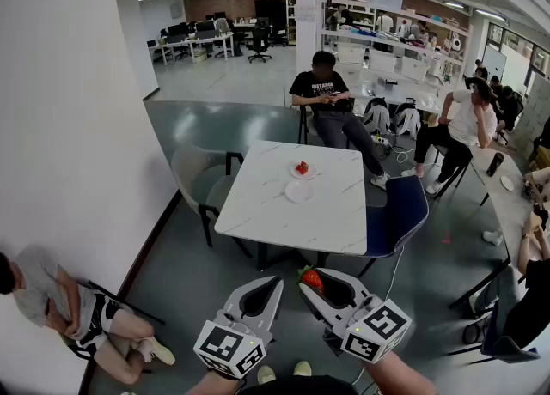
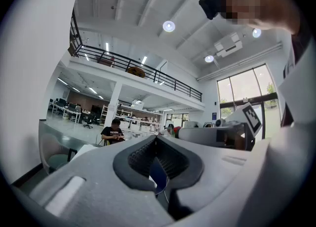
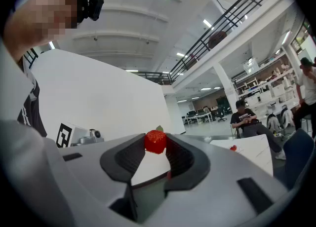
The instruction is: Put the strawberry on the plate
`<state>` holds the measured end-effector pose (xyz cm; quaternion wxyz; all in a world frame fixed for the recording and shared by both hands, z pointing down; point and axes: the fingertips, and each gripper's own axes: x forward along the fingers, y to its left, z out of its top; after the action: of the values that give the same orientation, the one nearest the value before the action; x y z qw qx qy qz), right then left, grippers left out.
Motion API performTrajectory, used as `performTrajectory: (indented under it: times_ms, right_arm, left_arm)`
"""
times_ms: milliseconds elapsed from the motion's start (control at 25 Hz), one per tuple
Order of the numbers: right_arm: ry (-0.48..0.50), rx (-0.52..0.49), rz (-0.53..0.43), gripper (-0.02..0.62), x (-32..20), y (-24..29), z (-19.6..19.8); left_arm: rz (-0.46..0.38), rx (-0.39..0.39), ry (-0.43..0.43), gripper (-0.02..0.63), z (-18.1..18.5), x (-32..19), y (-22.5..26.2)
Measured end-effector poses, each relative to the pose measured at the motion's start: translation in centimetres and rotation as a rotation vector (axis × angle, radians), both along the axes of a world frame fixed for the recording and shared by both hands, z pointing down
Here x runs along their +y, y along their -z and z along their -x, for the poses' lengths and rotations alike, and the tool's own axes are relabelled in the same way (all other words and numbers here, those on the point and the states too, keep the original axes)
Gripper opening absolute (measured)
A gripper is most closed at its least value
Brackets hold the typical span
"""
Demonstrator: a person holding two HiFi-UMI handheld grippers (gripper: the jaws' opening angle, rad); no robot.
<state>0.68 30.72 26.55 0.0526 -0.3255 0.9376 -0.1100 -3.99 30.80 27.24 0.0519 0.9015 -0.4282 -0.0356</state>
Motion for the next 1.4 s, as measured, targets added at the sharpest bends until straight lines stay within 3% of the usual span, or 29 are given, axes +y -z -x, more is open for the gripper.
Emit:
performTrajectory:
  times_ms: [480, 880, 1400]
  right_arm:
    - [0.007, -0.024, -0.001, 0.133, 0.3, 0.3, -1.9]
    - [-0.005, -0.093, 0.021, 0.133, -1.2, 0.1, -6.1]
    - [-0.038, -0.077, 0.043, 0.133, -6.3, -0.9, -7.9]
  left_arm:
    - [0.012, 0.004, -0.008, 0.011, -2.0, 0.2, -0.1]
    - [0.017, 0.003, 0.02, 0.011, -3.7, -1.6, -0.4]
    - [0.018, 0.013, -0.006, 0.011, -5.6, -7.5, -1.0]
